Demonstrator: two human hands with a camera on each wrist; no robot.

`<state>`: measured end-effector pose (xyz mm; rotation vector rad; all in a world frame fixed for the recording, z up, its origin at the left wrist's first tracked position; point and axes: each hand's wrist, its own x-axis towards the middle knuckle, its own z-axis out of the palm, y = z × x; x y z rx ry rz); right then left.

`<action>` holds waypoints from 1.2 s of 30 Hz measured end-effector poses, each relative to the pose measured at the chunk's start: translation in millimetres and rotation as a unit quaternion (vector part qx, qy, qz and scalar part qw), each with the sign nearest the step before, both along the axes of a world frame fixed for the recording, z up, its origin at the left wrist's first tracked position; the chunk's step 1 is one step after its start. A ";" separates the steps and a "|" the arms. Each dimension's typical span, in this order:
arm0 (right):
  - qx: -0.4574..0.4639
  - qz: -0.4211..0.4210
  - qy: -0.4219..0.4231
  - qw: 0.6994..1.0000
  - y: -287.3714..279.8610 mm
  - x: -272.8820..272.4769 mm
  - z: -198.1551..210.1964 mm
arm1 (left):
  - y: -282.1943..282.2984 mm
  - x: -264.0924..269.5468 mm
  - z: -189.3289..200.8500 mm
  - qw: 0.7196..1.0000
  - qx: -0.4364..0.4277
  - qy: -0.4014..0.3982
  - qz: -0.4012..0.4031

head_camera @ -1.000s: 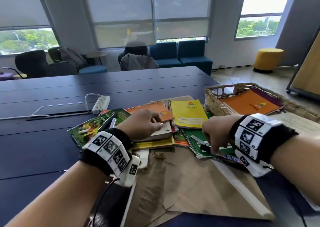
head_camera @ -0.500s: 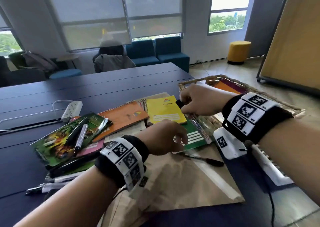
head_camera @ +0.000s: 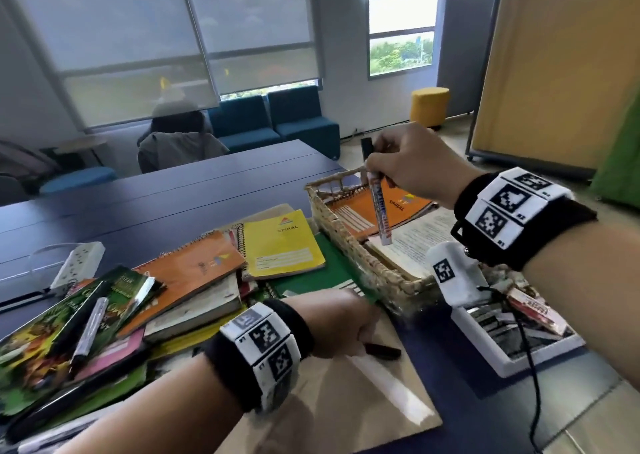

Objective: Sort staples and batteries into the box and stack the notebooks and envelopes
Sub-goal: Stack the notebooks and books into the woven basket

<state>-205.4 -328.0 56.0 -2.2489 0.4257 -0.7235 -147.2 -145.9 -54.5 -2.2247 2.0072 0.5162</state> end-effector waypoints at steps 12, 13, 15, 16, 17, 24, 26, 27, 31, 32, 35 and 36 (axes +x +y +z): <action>0.005 0.065 0.247 0.967 -14.0 14.8 -29.1 | -8.5 67.9 76.6 0.944 -0.220 0.216 0.114; 0.007 0.076 0.270 0.960 -11.4 14.7 -29.2 | -13.8 70.8 78.6 0.927 -0.257 0.232 0.140; -0.002 0.093 0.315 0.945 -8.1 13.5 -29.5 | -27.1 73.5 81.5 0.897 -0.320 0.246 0.181; -0.024 0.098 0.339 0.935 -6.7 12.7 -30.3 | -32.9 74.7 81.6 0.882 -0.344 0.255 0.197; -0.054 0.100 0.363 0.925 -5.5 11.7 -31.1 | -38.5 75.3 82.1 0.868 -0.363 0.266 0.210; -0.128 0.121 0.431 0.885 -0.3 5.9 -32.7 | -75.3 90.2 71.6 0.826 -0.410 0.260 0.286; -0.123 0.120 0.432 0.885 -0.8 5.7 -32.7 | -83.0 97.5 64.8 0.817 -0.407 0.260 0.315; -0.117 0.118 0.432 0.886 -1.2 5.8 -33.0 | -86.8 102.9 60.6 0.814 -0.402 0.256 0.332; -0.129 0.115 0.431 0.886 -3.7 5.6 -33.4 | -97.3 122.5 50.0 0.839 -0.377 0.142 0.366; -0.131 0.114 0.431 0.885 -3.8 5.9 -33.2 | -98.5 123.1 50.5 0.852 -0.363 0.097 0.366; -0.119 0.117 0.436 0.884 -3.5 5.8 -32.1 | -107.7 116.0 49.0 0.892 -0.283 -0.040 0.350; -0.119 0.117 0.438 0.883 -3.2 5.9 -32.2 | -111.4 113.1 47.0 0.898 -0.256 -0.085 0.348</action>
